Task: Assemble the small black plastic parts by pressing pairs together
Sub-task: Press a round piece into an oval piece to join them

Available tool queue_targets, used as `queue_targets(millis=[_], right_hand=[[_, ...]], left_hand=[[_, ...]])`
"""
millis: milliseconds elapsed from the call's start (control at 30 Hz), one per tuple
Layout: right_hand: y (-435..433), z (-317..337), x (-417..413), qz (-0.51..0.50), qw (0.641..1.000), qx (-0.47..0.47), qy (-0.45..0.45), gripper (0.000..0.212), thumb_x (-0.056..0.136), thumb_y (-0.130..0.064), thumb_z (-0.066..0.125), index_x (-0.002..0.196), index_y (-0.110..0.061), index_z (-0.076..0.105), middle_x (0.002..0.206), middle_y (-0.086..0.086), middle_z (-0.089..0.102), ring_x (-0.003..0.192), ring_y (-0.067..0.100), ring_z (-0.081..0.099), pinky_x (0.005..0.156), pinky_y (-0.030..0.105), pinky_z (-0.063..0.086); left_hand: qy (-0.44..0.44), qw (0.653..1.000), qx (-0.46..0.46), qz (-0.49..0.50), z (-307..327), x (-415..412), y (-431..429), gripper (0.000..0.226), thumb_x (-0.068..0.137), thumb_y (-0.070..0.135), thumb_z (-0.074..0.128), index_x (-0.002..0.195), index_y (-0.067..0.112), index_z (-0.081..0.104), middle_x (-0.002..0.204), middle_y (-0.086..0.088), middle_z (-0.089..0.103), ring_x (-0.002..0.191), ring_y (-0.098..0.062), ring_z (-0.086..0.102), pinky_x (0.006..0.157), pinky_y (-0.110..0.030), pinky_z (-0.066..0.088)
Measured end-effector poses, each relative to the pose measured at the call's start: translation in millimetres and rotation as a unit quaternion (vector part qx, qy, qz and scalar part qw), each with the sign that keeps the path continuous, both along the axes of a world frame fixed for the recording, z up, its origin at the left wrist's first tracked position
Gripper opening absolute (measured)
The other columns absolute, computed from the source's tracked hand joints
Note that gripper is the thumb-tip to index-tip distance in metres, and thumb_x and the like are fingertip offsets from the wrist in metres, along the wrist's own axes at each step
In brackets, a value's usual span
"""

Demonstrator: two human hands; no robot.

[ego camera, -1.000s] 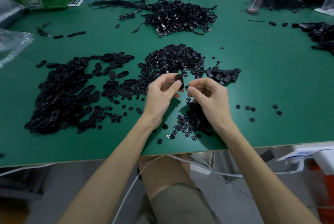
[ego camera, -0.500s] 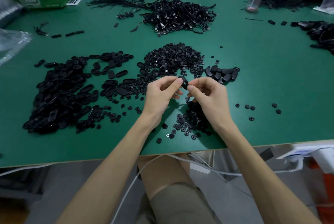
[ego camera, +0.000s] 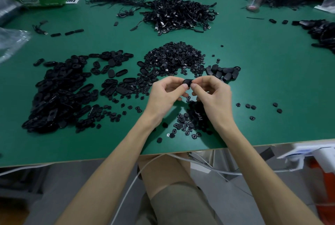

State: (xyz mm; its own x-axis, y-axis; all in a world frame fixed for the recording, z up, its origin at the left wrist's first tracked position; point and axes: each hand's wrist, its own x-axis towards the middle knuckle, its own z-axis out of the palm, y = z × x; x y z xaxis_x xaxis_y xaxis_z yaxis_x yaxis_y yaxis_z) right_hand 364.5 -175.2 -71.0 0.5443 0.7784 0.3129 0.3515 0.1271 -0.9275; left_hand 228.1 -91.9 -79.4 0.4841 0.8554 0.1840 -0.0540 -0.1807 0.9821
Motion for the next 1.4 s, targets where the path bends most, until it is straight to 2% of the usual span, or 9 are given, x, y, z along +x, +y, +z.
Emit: queue_targets(millis=[167,300,533,633,700,800,1067,1200,1400], right_hand=[[-0.4,0.9,0.0,0.0,1.0,0.002,-0.008,0.005,0.092,-0.014,0.075,0.096,-0.017,0.075,0.084,-0.003,0.075,0.077,0.015,0.07,0.075,0.032,0.059],[-1.1,1.4,0.9,-0.01,1.0,0.002,-0.015,0.004,0.091,-0.016,0.076,0.094,-0.02,0.076,0.085,-0.006,0.075,0.079,0.011,0.068,0.077,0.03,0.057],[-2.7,1.7,0.6,-0.001,0.998,-0.001,-0.056,0.005,0.09,-0.016,0.078,0.09,-0.02,0.075,0.098,0.001,0.066,0.086,0.01,0.065,0.084,0.028,0.054],[-1.8,2.3,1.4,0.005,0.999,0.003,-0.05,0.011,0.09,-0.018,0.078,0.1,-0.023,0.075,0.106,0.0,0.065,0.085,0.006,0.066,0.082,0.026,0.055],[-1.3,2.2,1.0,0.013,1.0,0.004,-0.019,0.02,0.089,-0.018,0.08,0.107,-0.022,0.073,0.101,-0.003,0.068,0.084,0.007,0.067,0.079,0.03,0.056],[-0.5,1.0,0.6,0.018,1.0,0.009,-0.004,0.016,0.087,-0.016,0.082,0.101,-0.017,0.075,0.087,-0.006,0.074,0.082,0.01,0.069,0.079,0.033,0.058],[-1.6,0.1,2.9,0.027,0.999,0.006,0.022,0.012,0.088,-0.011,0.08,0.099,-0.014,0.079,0.088,-0.002,0.078,0.081,0.013,0.075,0.08,0.036,0.062],[-0.9,-0.7,2.9,0.034,0.999,-0.001,0.023,0.012,0.09,-0.009,0.078,0.101,-0.013,0.077,0.09,0.0,0.078,0.084,0.014,0.075,0.082,0.037,0.061],[0.9,-2.6,3.0,0.044,0.999,-0.004,0.015,0.012,0.09,-0.011,0.079,0.1,-0.015,0.074,0.089,-0.002,0.075,0.083,0.01,0.07,0.08,0.032,0.059]], left_hand=[[0.018,1.0,0.002,-0.007,-0.1,0.8,0.3,0.011,0.095,0.009,0.073,0.106,0.009,0.072,0.096,-0.009,0.078,0.077,-0.017,0.075,0.071,-0.026,0.057],[0.015,1.0,0.0,-0.021,1.0,0.7,-1.0,0.009,0.094,0.011,0.074,0.103,0.01,0.071,0.089,-0.003,0.078,0.075,-0.016,0.075,0.068,-0.02,0.054],[0.029,0.999,0.013,-0.026,1.3,0.5,-1.1,0.008,0.096,0.013,0.072,0.102,0.008,0.073,0.084,0.004,0.077,0.074,-0.014,0.073,0.068,-0.021,0.054],[0.038,0.999,0.016,-0.03,2.3,0.4,-1.0,0.006,0.098,0.01,0.069,0.102,0.009,0.073,0.082,0.006,0.077,0.072,-0.013,0.072,0.067,-0.021,0.053],[0.042,0.999,0.016,-0.03,3.3,0.3,-0.6,0.007,0.099,0.008,0.067,0.103,0.007,0.073,0.083,0.003,0.077,0.071,-0.013,0.071,0.067,-0.021,0.053],[0.054,0.998,0.02,-0.032,3.5,-0.2,-0.1,0.01,0.1,0.005,0.064,0.106,0.0,0.071,0.089,-0.007,0.076,0.07,-0.014,0.07,0.067,-0.022,0.052],[0.074,0.995,0.057,-0.039,3.7,0.2,-3.0,0.01,0.101,0.005,0.063,0.107,-0.002,0.068,0.094,-0.014,0.074,0.075,-0.012,0.069,0.07,-0.017,0.051],[0.087,0.994,0.057,-0.037,3.5,1.0,-3.4,0.01,0.1,0.004,0.064,0.108,-0.002,0.068,0.09,-0.007,0.073,0.075,-0.012,0.069,0.073,-0.021,0.052],[0.091,0.993,0.059,-0.035,6.4,0.7,-4.7,0.008,0.101,0.0,0.061,0.103,0.003,0.067,0.086,-0.003,0.071,0.071,-0.009,0.067,0.068,-0.015,0.05]])
